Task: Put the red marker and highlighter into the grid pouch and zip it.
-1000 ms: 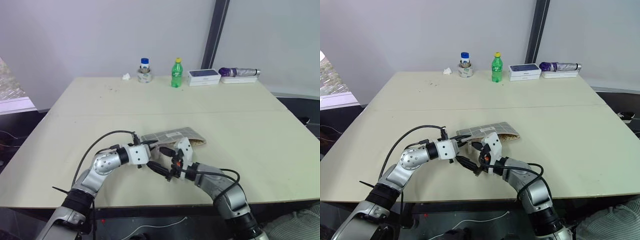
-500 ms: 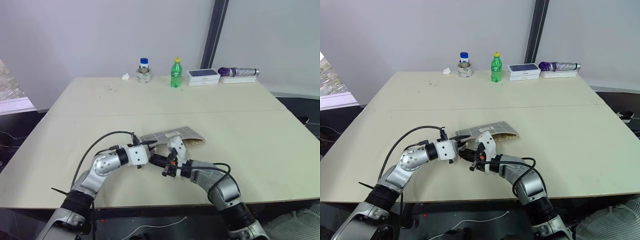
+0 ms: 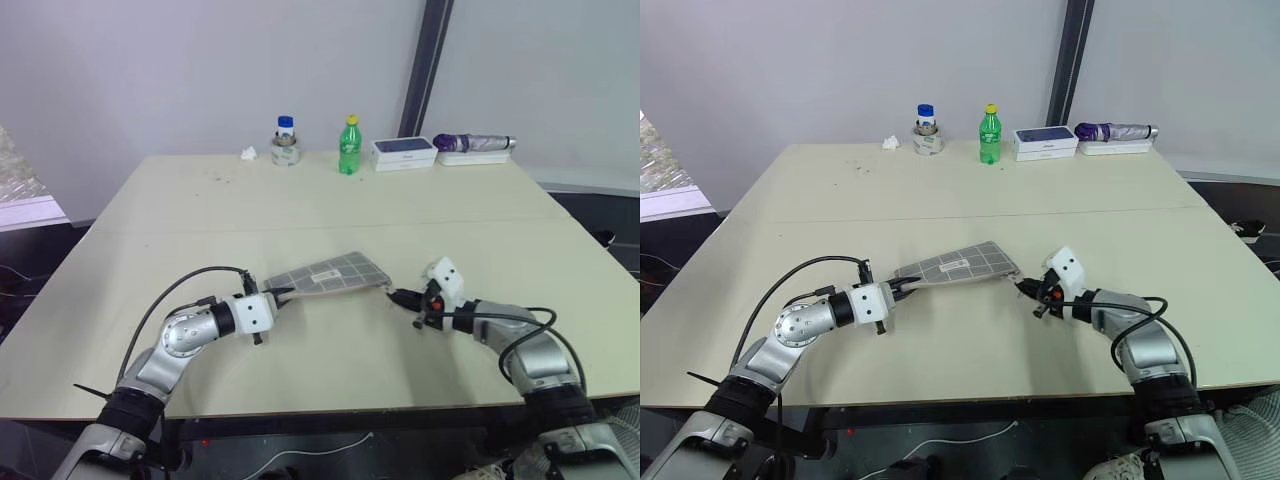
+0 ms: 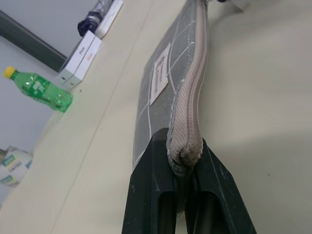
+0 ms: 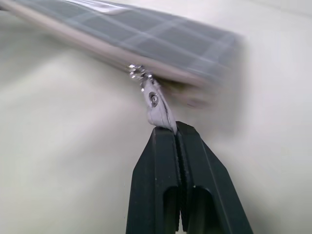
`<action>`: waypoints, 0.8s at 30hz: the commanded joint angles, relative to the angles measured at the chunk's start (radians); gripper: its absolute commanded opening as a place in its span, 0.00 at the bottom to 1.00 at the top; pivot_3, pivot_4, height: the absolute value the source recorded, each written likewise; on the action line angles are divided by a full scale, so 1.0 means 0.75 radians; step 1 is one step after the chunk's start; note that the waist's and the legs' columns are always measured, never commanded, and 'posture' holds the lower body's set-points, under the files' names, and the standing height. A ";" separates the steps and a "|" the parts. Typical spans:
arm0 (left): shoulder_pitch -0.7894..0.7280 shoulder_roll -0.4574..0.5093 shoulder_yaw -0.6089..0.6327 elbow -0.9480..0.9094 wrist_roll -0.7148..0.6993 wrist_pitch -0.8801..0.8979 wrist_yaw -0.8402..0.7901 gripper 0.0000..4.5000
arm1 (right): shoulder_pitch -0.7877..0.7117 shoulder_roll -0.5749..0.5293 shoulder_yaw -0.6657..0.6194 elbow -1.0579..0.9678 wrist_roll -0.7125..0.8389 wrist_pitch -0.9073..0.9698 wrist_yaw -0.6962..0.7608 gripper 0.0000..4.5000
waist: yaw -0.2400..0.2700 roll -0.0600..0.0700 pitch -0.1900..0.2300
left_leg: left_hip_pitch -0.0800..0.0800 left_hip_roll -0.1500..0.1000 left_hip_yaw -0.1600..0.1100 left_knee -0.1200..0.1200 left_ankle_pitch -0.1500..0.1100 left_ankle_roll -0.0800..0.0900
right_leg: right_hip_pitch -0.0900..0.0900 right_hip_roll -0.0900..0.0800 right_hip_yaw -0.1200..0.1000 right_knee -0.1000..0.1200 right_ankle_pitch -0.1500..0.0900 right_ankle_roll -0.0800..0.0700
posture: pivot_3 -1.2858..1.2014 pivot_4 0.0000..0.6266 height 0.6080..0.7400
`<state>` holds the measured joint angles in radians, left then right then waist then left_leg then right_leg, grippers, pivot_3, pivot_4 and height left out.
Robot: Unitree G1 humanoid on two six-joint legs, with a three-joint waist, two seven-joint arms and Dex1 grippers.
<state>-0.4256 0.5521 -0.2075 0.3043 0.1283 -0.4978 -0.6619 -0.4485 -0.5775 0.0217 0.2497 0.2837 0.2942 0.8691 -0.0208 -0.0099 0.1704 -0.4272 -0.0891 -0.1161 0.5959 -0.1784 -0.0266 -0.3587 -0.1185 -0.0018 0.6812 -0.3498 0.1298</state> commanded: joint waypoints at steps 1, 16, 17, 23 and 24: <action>0.011 0.032 0.057 0.013 -0.049 0.033 -0.019 0.00 | -0.023 -0.009 -0.035 0.024 -0.024 -0.081 0.002 0.00 | 0.001 0.000 0.000 | 0.000 0.000 0.000 0.000 0.000 0.000 | 0.000 0.000 0.000 0.000 0.000 0.000 | 0.52 0.24 1.00; 0.019 0.022 0.070 0.015 -0.181 0.091 -0.105 0.08 | 0.004 -0.060 -0.077 0.025 -0.038 -0.154 0.032 0.31 | 0.003 0.000 0.000 | 0.000 0.000 0.000 0.000 0.000 0.000 | 0.000 0.000 0.000 0.000 0.000 0.000 | 0.52 0.24 1.00; 0.020 0.019 0.073 0.010 -0.195 0.101 -0.115 0.17 | 0.008 -0.064 -0.080 0.020 -0.031 -0.139 0.037 0.41 | 0.003 0.000 0.000 | 0.000 0.000 0.000 0.001 0.000 0.000 | 0.000 0.000 0.000 0.000 0.000 0.000 | 0.52 0.24 1.00; 0.053 0.006 0.125 -0.045 -0.263 0.143 -0.116 0.80 | 0.063 -0.107 -0.108 -0.125 0.025 -0.065 0.100 1.00 | 0.003 0.000 0.000 | 0.000 0.000 0.000 0.001 0.000 0.000 | 0.001 -0.001 0.000 0.000 0.000 0.000 | 0.52 0.24 1.00; 0.073 0.010 0.141 -0.075 -0.293 0.162 -0.125 0.91 | 0.074 -0.116 -0.124 -0.151 0.045 -0.048 0.111 1.00 | 0.003 0.000 0.000 | 0.000 0.000 0.000 0.001 0.000 0.000 | 0.000 -0.001 0.000 0.000 0.000 0.000 | 0.52 0.24 1.00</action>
<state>-0.3837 0.5497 -0.1493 0.3060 -0.0390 -0.3928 -0.7489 -0.3911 -0.6373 -0.0183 0.2042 0.2786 0.2455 0.9353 -0.0184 -0.0099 0.1704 -0.4274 -0.0892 -0.1162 0.5965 -0.1784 -0.0265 -0.3583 -0.1190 -0.0016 0.6811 -0.3498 0.1298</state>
